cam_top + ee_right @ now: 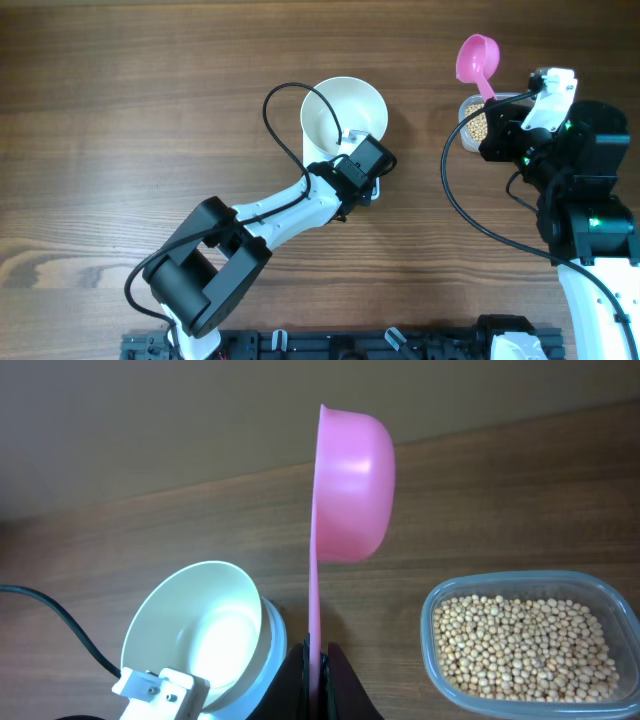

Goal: Scoop item into bowl and weigh 150g on scale

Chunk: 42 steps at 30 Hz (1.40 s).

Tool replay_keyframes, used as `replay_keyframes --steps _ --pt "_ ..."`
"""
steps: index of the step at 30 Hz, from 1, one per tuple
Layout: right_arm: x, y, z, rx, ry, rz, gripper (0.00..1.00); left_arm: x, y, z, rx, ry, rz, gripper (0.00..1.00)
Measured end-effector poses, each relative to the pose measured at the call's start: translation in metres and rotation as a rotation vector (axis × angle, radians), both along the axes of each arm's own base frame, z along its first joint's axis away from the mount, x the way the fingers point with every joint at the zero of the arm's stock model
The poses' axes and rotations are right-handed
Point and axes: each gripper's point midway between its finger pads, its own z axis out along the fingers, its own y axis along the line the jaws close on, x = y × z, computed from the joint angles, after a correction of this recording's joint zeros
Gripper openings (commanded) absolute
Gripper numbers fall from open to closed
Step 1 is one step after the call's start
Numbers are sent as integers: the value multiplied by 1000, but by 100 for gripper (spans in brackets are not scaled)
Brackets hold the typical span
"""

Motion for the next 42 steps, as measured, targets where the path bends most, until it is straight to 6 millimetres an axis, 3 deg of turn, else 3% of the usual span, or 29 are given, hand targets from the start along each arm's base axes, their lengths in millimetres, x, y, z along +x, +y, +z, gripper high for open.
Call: replay_keyframes --steps 42 --pt "0 2 2 7 -7 13 4 -6 3 -9 100 2 10 4"
